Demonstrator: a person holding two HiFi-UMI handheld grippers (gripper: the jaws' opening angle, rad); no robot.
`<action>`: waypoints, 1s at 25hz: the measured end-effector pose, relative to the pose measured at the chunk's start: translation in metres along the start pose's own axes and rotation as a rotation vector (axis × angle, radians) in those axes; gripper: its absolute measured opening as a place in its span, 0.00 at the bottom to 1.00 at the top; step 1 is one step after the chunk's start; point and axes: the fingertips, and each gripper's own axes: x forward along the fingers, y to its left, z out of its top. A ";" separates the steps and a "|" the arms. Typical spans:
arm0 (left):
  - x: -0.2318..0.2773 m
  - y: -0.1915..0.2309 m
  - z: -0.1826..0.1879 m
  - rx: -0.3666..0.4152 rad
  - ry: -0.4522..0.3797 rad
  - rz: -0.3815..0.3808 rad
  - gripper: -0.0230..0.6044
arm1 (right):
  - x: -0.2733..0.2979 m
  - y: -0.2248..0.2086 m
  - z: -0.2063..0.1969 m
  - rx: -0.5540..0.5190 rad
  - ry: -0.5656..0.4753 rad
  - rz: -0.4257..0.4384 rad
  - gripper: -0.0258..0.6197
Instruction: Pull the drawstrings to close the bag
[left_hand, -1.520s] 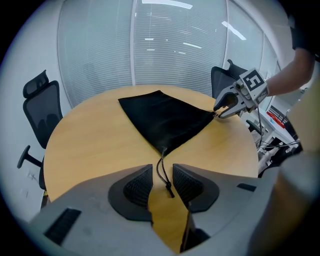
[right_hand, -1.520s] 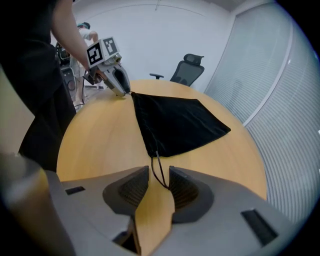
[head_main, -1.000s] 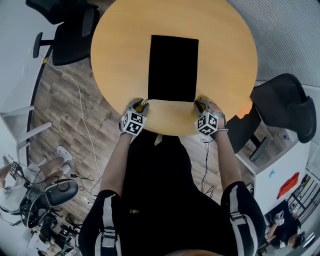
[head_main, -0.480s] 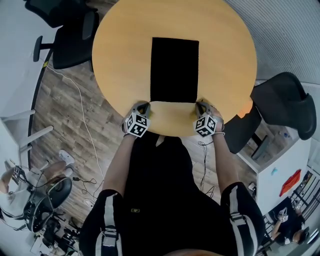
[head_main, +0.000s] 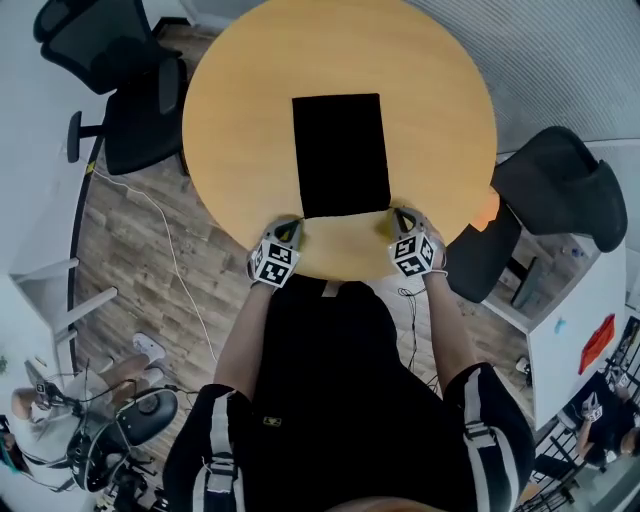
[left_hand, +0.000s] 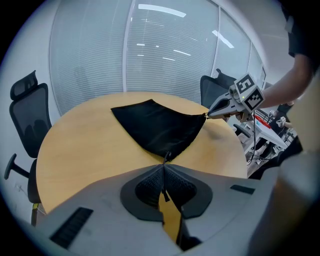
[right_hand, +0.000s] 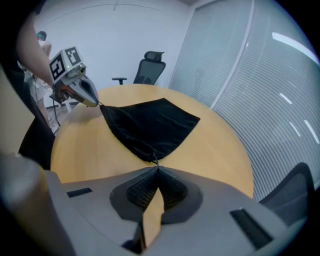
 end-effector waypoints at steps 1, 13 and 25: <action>-0.004 0.001 0.007 -0.002 -0.017 0.003 0.06 | -0.005 -0.004 0.003 0.033 -0.010 -0.013 0.13; -0.058 0.024 0.131 0.115 -0.239 0.047 0.06 | -0.054 -0.045 0.059 0.192 -0.167 -0.175 0.13; -0.136 0.022 0.206 0.154 -0.379 0.174 0.06 | -0.136 -0.102 0.109 0.124 -0.327 -0.294 0.13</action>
